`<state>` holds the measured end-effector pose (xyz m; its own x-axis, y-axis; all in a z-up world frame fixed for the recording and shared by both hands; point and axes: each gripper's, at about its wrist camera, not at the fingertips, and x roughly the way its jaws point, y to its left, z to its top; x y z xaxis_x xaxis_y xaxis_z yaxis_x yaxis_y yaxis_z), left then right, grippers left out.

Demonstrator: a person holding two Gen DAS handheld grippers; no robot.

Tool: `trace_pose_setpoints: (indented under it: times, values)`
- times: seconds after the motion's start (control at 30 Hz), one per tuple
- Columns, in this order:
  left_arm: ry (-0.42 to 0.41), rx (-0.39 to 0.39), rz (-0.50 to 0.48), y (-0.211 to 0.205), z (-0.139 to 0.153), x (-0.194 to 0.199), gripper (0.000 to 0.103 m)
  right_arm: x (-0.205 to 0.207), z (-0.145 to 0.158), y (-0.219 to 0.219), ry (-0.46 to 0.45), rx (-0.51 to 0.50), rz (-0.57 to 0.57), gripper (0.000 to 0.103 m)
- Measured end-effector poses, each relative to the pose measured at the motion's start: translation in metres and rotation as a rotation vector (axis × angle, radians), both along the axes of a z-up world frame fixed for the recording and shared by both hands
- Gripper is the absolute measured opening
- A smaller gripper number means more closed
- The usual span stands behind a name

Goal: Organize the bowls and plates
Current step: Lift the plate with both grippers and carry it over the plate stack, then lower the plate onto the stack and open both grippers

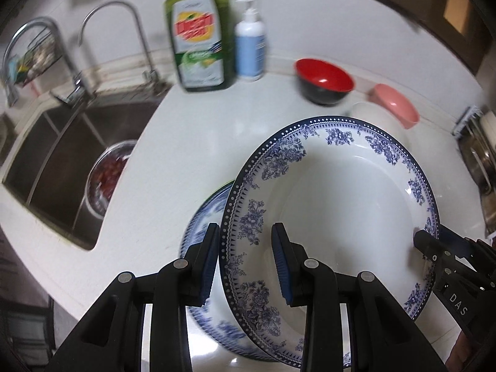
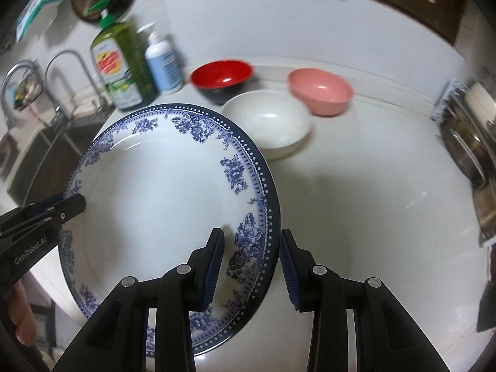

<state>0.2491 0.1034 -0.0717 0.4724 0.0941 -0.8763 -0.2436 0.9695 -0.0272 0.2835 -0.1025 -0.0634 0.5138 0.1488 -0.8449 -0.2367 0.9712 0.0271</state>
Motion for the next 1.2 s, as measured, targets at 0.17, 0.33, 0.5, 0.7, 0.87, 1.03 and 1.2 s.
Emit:
trace_pose_setpoints:
  times: [0.17,0.33,0.5,0.7,0.87,1.03,1.2]
  values:
    - [0.042,-0.003,0.052,0.02,-0.016,-0.007,0.034,0.001,-0.017,0.026,0.041,0.0,0.057,0.038]
    - [0.076,-0.005,0.081,0.03,-0.03,-0.01,0.034,0.003,-0.032,0.048,0.075,-0.016,0.1,0.037]
    - [0.108,-0.019,0.104,0.038,-0.044,-0.01,0.034,0.005,-0.041,0.059,0.102,-0.029,0.124,0.038]
    - [0.13,-0.029,0.111,0.039,-0.054,-0.009,0.034,0.005,-0.053,0.065,0.121,-0.056,0.142,0.038]
    - [0.144,-0.045,0.112,0.042,-0.062,-0.007,0.034,0.01,-0.061,0.067,0.133,-0.059,0.142,0.038]
    - [0.154,-0.058,0.115,0.043,-0.067,-0.006,0.035,0.008,-0.064,0.073,0.119,-0.086,0.155,0.039]
    - [0.11,-0.035,0.111,0.042,-0.06,-0.007,0.06,0.008,-0.065,0.074,0.11,-0.093,0.166,0.043]
